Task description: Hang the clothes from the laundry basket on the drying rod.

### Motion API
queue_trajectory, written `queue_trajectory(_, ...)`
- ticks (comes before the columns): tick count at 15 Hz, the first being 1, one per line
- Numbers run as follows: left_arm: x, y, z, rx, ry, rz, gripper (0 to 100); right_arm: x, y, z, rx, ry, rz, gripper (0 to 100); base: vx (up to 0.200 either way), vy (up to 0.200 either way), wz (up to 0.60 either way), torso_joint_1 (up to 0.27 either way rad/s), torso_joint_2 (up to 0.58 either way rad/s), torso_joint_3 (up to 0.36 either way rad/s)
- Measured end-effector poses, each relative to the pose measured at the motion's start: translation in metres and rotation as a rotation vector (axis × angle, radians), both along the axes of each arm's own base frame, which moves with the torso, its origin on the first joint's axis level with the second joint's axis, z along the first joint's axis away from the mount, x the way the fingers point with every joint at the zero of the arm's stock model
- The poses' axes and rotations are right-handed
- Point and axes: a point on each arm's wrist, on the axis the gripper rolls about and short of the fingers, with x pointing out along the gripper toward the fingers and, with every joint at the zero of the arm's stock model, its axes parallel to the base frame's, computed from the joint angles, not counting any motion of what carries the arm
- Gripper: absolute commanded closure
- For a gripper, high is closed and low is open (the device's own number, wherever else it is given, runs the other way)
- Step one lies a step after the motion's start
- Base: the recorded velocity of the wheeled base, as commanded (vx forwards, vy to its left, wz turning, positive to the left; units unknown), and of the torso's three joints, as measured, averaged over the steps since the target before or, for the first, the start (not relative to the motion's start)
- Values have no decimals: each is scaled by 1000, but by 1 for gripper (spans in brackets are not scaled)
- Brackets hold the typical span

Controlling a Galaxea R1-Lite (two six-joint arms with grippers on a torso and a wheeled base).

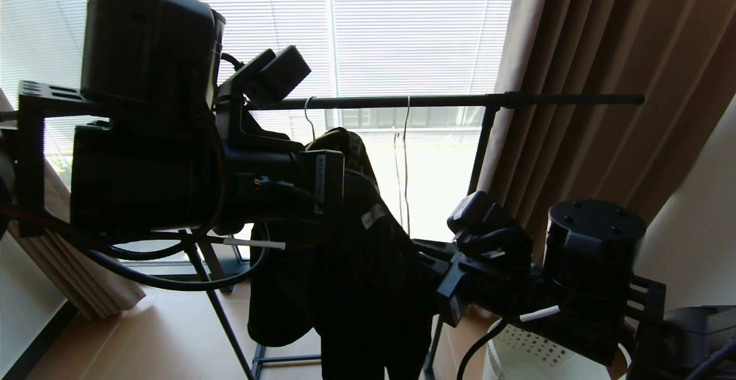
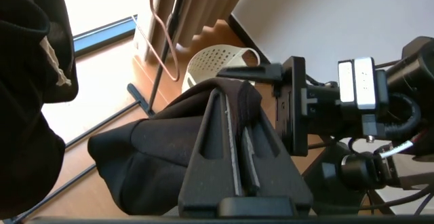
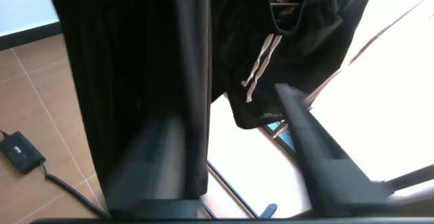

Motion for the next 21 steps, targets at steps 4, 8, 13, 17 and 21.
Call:
queue_trajectory(4,1,4,-19,40,49,4,100,17,-13,8,21,-25,-72,100,0,0,0,0,0,0)
queue_trajectory(8,5,1,-50,96,38,-60,100,29,-34,29,71,-89,-155,100,0,0,0,0,0,0)
queue_trajectory(13,18,-16,-82,131,19,-96,0,26,-44,44,101,-134,-181,100,0,0,0,0,0,0)
queue_trajectory(17,16,-20,-93,159,49,-111,0,26,-50,49,109,-147,-197,100,0,0,0,0,0,0)
queue_trajectory(21,12,-14,-91,157,43,-99,0,30,-69,54,88,-167,-256,100,0,0,0,0,0,0)
